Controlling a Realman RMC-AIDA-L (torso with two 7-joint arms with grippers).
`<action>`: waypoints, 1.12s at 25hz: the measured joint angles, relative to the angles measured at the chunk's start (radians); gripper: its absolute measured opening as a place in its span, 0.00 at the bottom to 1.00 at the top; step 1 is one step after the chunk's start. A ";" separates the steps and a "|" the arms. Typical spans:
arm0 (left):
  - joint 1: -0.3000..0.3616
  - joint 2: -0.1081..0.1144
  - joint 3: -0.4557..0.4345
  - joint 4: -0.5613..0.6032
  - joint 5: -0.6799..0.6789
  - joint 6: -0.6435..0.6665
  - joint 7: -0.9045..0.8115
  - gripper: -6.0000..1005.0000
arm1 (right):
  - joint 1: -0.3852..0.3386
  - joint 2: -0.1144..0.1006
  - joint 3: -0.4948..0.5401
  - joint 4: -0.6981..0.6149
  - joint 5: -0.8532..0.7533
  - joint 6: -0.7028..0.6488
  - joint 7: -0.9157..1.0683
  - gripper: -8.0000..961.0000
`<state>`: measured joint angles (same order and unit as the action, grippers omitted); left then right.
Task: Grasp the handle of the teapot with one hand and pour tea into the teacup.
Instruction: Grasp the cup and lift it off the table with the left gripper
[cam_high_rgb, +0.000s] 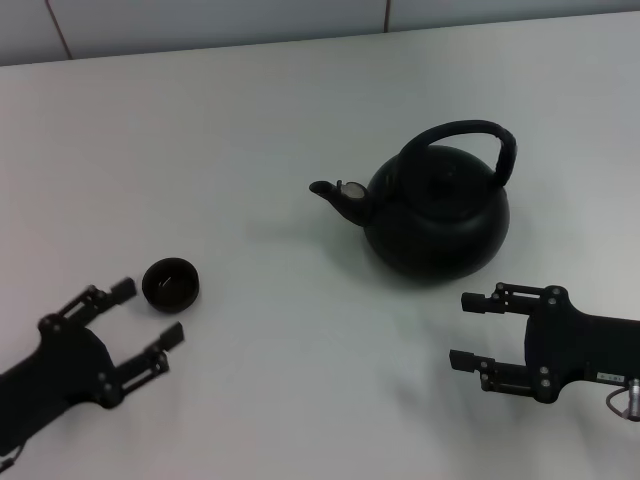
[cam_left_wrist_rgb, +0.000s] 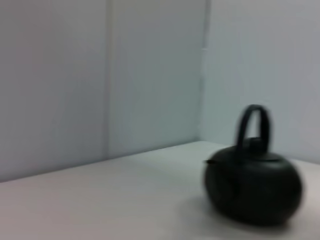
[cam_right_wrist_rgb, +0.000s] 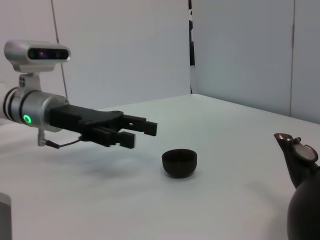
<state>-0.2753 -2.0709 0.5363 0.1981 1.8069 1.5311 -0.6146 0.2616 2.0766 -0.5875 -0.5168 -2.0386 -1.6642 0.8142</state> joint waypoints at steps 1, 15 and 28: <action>0.000 0.000 0.000 0.000 0.000 0.000 0.000 0.72 | 0.000 0.000 0.000 0.000 0.000 0.000 0.000 0.69; 0.002 0.001 -0.085 -0.032 0.008 -0.031 0.064 0.80 | 0.015 0.000 0.002 -0.005 0.001 0.006 0.005 0.68; -0.002 0.000 -0.026 -0.044 0.012 -0.128 0.129 0.80 | 0.016 0.000 0.002 0.000 0.000 0.014 0.009 0.68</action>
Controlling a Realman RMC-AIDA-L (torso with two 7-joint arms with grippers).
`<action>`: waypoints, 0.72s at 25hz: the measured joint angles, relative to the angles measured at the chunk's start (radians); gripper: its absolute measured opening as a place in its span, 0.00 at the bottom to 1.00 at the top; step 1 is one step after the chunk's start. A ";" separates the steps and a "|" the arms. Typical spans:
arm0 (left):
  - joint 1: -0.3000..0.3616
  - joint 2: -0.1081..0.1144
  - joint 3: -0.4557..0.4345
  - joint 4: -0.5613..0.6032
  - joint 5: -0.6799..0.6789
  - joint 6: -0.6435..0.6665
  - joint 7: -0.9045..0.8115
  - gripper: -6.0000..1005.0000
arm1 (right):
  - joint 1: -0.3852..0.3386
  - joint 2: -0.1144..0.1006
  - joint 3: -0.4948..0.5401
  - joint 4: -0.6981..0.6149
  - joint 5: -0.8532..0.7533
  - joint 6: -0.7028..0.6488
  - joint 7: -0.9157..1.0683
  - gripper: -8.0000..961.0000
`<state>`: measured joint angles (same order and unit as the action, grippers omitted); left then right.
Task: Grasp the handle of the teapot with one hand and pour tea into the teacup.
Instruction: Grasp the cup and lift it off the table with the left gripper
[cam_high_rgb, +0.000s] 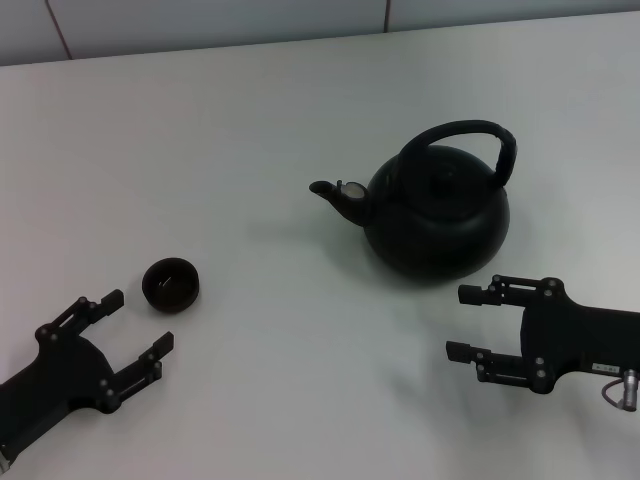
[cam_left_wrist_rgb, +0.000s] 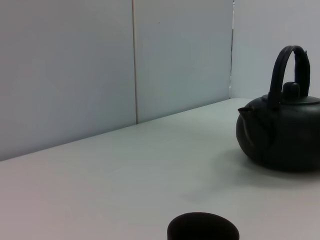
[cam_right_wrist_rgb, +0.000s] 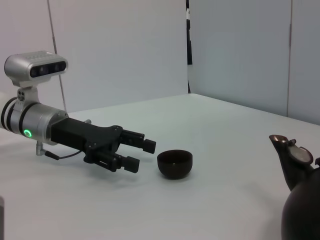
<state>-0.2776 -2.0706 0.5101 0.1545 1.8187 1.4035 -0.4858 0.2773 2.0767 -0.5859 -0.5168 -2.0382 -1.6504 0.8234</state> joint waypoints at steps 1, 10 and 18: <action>0.000 0.000 0.000 0.000 -0.001 0.000 0.000 0.80 | 0.000 0.000 0.000 0.000 0.000 0.000 0.000 0.68; -0.054 -0.003 -0.003 -0.026 -0.007 -0.050 0.002 0.80 | -0.002 0.000 0.000 -0.001 0.000 -0.006 0.000 0.68; -0.111 -0.005 -0.006 -0.060 -0.007 -0.117 0.003 0.80 | -0.006 0.000 0.000 -0.005 0.001 -0.009 0.000 0.68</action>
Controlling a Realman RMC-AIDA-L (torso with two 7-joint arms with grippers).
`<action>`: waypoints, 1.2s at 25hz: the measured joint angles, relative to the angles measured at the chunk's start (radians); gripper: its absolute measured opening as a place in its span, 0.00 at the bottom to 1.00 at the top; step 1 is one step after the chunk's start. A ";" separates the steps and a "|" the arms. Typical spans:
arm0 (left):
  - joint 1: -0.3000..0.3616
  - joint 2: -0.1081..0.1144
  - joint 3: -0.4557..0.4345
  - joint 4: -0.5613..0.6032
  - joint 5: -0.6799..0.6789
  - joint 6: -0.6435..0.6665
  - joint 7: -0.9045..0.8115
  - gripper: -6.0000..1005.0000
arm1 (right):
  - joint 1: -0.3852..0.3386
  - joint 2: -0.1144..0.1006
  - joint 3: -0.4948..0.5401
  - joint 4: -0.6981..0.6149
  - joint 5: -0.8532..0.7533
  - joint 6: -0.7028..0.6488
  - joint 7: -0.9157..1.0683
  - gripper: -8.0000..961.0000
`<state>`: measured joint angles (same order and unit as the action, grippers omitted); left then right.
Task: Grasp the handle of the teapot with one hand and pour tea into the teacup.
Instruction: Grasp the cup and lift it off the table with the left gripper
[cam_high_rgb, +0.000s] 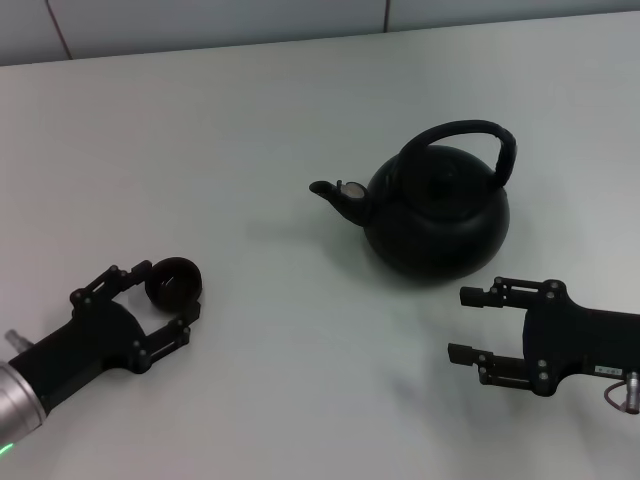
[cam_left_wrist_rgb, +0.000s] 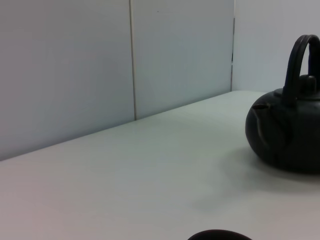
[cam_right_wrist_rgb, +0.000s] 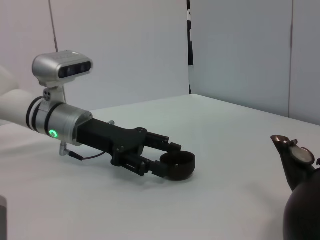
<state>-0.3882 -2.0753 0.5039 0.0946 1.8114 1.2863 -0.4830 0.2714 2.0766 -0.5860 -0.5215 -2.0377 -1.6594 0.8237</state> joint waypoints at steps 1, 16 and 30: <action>-0.008 0.000 -0.001 -0.005 0.000 -0.009 0.000 0.79 | 0.000 0.000 0.000 0.000 0.000 0.000 0.000 0.68; -0.031 0.000 -0.002 -0.017 0.000 -0.025 -0.007 0.78 | 0.003 0.000 0.000 -0.003 0.002 0.000 0.009 0.68; -0.032 0.000 -0.003 -0.019 -0.002 0.020 -0.005 0.69 | -0.001 0.000 0.000 -0.003 0.005 -0.003 0.009 0.68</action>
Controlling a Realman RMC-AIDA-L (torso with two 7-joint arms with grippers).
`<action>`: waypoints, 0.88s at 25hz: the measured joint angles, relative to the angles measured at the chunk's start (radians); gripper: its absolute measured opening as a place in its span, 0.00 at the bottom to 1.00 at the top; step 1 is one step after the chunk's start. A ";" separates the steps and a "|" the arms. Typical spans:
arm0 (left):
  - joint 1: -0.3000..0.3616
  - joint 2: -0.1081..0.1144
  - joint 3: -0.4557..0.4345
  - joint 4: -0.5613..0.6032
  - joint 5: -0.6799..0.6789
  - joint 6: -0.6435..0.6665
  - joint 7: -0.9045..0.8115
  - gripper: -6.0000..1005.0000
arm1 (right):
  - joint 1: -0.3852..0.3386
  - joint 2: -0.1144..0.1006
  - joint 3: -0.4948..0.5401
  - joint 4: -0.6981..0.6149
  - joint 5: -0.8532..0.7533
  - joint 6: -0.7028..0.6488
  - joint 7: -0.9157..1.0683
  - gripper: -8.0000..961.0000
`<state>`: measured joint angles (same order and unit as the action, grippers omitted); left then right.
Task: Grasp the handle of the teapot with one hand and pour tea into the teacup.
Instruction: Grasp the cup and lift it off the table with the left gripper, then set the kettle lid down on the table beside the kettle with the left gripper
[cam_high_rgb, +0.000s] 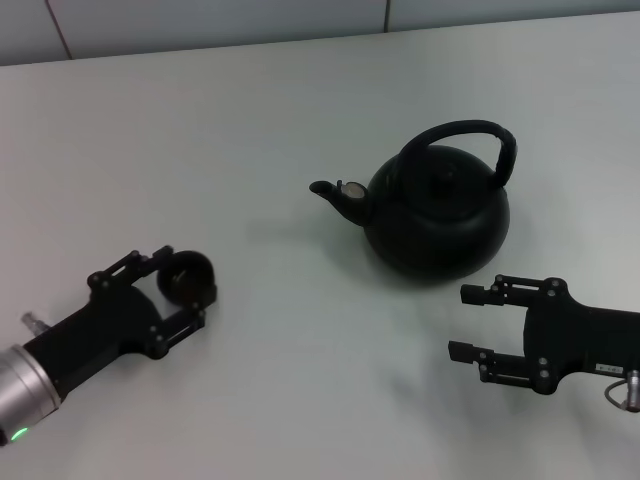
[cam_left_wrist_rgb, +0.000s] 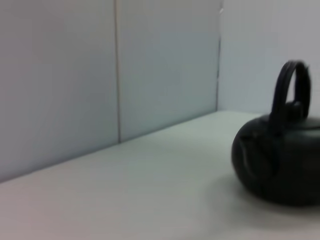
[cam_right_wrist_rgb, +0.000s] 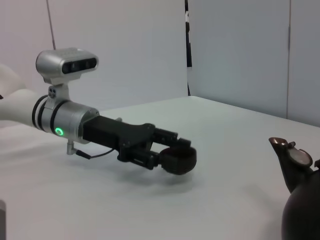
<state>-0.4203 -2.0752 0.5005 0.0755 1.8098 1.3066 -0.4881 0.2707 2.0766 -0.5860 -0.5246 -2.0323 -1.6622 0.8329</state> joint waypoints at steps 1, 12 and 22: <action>-0.015 -0.001 0.003 -0.011 0.000 0.021 0.002 0.69 | 0.000 0.000 0.000 0.000 0.000 -0.002 0.000 0.68; -0.180 -0.004 -0.038 -0.167 0.002 -0.072 0.066 0.70 | -0.003 0.000 0.008 -0.002 0.000 -0.023 0.000 0.68; -0.233 -0.005 -0.064 -0.212 0.005 -0.140 0.083 0.71 | -0.007 0.000 0.009 -0.001 0.000 -0.025 -0.006 0.68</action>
<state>-0.6533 -2.0798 0.4366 -0.1368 1.8146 1.1669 -0.4055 0.2636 2.0766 -0.5767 -0.5253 -2.0322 -1.6876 0.8272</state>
